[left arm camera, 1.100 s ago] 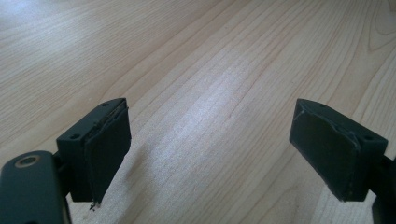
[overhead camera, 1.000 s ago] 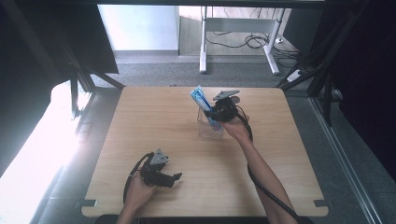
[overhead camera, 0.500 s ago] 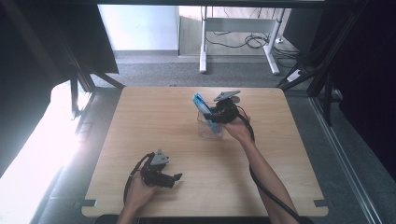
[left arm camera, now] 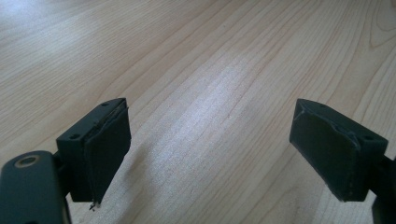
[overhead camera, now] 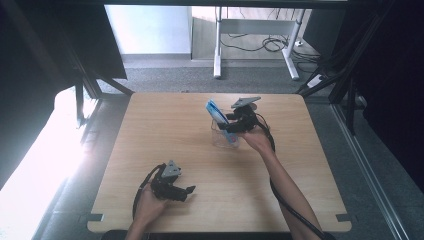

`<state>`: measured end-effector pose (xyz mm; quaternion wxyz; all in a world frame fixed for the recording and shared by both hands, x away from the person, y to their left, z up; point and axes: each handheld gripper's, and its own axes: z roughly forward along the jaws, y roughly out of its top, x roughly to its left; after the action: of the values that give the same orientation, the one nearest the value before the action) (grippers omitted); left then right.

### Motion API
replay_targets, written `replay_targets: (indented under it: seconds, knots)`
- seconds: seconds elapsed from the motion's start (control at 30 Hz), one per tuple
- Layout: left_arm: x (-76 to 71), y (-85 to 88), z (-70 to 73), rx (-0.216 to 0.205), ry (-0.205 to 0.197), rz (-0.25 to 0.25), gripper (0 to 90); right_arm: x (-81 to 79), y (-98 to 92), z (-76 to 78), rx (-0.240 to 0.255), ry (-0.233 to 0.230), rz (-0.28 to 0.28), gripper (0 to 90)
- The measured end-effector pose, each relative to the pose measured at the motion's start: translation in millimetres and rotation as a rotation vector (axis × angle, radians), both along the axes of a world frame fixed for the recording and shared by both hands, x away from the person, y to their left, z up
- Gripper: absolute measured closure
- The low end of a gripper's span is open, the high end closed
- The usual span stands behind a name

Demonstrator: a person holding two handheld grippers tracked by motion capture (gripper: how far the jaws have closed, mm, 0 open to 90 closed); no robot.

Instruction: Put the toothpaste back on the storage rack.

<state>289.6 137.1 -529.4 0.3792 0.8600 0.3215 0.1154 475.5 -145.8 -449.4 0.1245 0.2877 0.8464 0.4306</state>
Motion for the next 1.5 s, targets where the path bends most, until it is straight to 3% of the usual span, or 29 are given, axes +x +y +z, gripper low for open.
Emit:
replay_targets:
  seconds: [0.33, 0.5, 0.7, 1.5]
  knots:
    - [0.1, -0.1, -0.1, 0.000, 0.000, -0.003, 12.9, -11.2, -1.4, 4.7, -0.007, -0.005, 0.010, 14.8]
    - [0.0, 0.1, 0.1, -0.001, -0.001, -0.002, 12.9, -18.5, -3.4, 9.4, -0.025, -0.013, 0.017, 12.4]
    - [0.5, 0.8, -0.3, -0.005, 0.000, -0.002, 12.9, -26.2, -4.4, 13.3, -0.062, -0.018, 0.028, 2.9]
    - [0.2, 1.4, -0.7, -0.009, -0.004, 0.003, 12.8, -64.0, -30.0, 14.9, -0.078, -0.026, 0.035, 2.2]
